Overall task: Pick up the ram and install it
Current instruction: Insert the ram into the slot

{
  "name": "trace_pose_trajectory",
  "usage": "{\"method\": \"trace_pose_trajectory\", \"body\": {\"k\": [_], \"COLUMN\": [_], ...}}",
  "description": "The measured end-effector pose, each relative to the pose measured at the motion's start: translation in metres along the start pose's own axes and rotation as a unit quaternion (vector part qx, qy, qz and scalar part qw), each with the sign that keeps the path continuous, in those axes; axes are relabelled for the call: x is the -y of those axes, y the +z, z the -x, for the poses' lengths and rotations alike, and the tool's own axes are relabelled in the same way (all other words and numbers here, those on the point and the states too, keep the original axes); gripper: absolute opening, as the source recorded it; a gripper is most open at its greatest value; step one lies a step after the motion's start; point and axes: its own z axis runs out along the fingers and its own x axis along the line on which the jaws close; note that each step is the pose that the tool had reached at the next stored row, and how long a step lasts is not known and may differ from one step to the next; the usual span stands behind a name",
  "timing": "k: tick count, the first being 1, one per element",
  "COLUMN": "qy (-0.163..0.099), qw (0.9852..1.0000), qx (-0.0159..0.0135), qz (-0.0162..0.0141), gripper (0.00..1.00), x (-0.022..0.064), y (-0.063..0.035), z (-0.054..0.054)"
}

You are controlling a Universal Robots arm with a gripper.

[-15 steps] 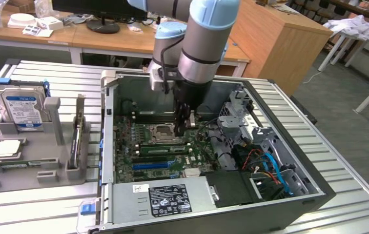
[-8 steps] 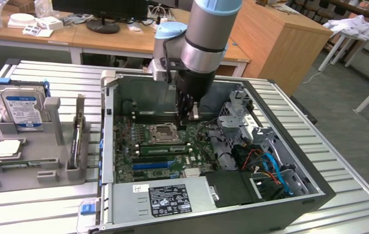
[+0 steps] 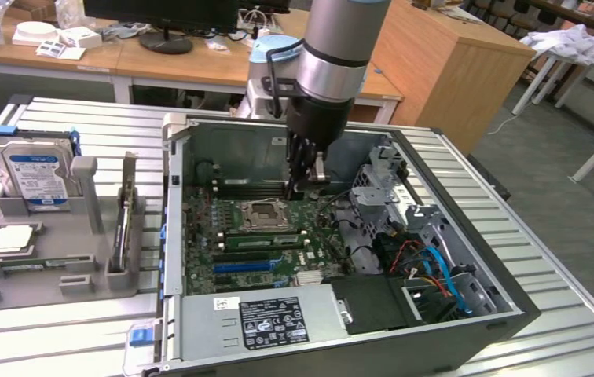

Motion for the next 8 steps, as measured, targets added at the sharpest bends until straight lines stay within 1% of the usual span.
{"method": "trace_pose_trajectory", "body": {"k": [3, 8], "qy": [0.0, 0.0], "qw": [1.0, 1.0], "qx": [0.0, 0.0001], "qz": [0.0, -0.0001], "gripper": [0.19, 0.19], "x": [0.0002, 0.0002], "y": [-0.0049, -0.0055], "z": [0.0001, 0.0001]}}
